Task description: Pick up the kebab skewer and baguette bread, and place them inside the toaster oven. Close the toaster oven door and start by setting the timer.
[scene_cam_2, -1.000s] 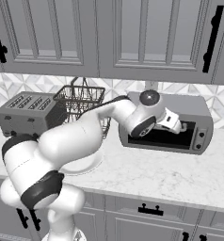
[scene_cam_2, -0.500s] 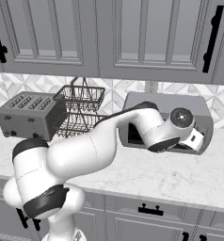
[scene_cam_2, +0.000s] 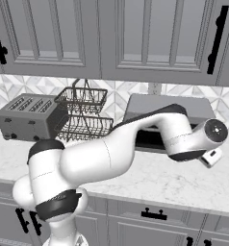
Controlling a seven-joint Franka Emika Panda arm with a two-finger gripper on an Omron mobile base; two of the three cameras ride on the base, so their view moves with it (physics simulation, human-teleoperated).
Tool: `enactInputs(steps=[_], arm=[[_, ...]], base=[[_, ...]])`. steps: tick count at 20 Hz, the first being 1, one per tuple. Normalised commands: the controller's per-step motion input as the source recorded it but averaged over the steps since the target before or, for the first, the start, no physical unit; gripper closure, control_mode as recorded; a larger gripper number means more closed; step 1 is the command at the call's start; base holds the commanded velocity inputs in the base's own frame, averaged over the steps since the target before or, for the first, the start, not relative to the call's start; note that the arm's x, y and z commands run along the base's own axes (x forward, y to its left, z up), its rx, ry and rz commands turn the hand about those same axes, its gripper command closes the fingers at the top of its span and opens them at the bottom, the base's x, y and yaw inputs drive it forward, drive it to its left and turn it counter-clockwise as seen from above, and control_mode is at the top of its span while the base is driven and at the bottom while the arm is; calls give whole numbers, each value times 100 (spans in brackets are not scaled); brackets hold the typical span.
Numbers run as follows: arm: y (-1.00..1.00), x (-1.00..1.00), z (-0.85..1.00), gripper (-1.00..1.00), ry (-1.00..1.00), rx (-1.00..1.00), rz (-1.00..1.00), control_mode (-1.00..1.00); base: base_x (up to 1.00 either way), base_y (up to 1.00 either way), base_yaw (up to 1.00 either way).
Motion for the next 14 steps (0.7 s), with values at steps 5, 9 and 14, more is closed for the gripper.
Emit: enactInputs(steps=[5, 9, 14], arm=[[0, 2, -33, -100, 0, 28, -37, -100], [13, 1, -31, -100, 0, 36, -43, -100], [2, 0, -4, -100, 0, 47, -49, -100]], base=[[0, 0, 0], [0, 0, 0], [0, 0, 0]])
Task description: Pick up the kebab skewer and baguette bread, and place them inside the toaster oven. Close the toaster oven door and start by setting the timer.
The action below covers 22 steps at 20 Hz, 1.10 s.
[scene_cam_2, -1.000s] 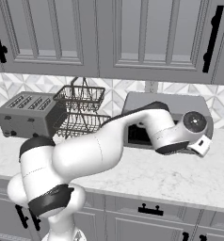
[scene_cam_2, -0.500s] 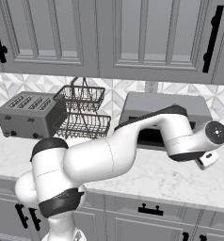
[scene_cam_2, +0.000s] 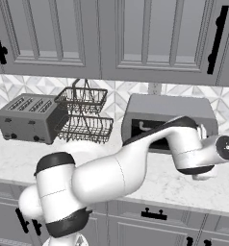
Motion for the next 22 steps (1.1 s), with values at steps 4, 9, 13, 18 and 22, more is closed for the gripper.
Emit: enactInputs(steps=[4, 9, 13, 18, 22], arm=[[0, 6, 0, -100, 1, 51, -43, -100], [9, 5, -11, -100, 0, 49, -37, -100], [-9, 29, 0, -100, 0, 55, -10, -100], [-1, 32, -5, -100, 0, 41, -3, -100], [-46, 6, -2, -100, 0, 21, -1, -100]], base=[[0, 0, 0], [0, 0, 0], [0, 0, 0], [0, 0, 0], [0, 0, 0]])
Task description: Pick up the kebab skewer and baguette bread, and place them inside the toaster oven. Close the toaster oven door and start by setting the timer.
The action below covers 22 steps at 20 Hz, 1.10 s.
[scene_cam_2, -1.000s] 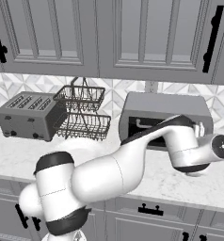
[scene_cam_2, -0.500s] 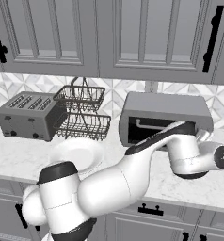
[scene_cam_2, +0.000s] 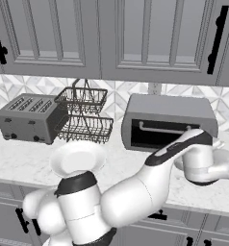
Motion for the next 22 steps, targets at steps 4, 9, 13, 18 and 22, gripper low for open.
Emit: enactInputs(steps=[4, 9, 13, 18, 22], arm=[[-21, 4, -17, -100, 0, 4, -15, -100], [4, 24, -43, -100, 0, 0, -26, -100], [0, 21, -32, -100, 0, 3, -20, -100], [0, 3, -10, -100, 0, 9, -13, -100], [-2, 4, 0, -100, -1, 13, -6, -100]], base=[[0, 0, 0], [0, 0, 0], [0, 0, 0], [0, 0, 0], [0, 0, 0]])
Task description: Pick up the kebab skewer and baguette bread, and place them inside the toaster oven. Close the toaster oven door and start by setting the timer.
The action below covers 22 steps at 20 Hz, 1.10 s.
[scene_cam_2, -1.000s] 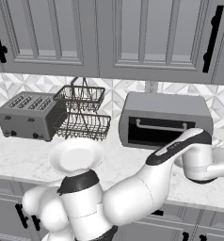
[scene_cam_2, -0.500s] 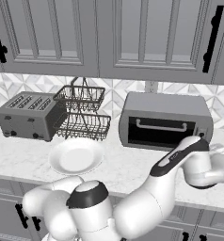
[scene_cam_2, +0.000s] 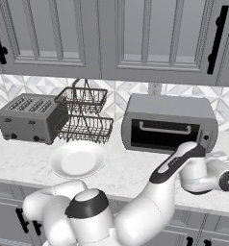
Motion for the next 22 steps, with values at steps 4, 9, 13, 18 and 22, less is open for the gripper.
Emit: enactInputs(steps=[4, 9, 13, 18, 22], arm=[[-3, 9, 0, -100, 0, 14, -3, -100], [-27, 13, -2, -100, 0, 11, 0, -100], [-24, 31, -12, -100, -3, 3, 0, -100], [-4, 3, -3, -100, -12, 0, 0, -100], [-3, 0, -9, -100, -10, 0, 0, -100]], base=[[0, 0, 0], [0, 0, 0], [0, 0, 0], [0, 0, 0], [0, 0, 0]])
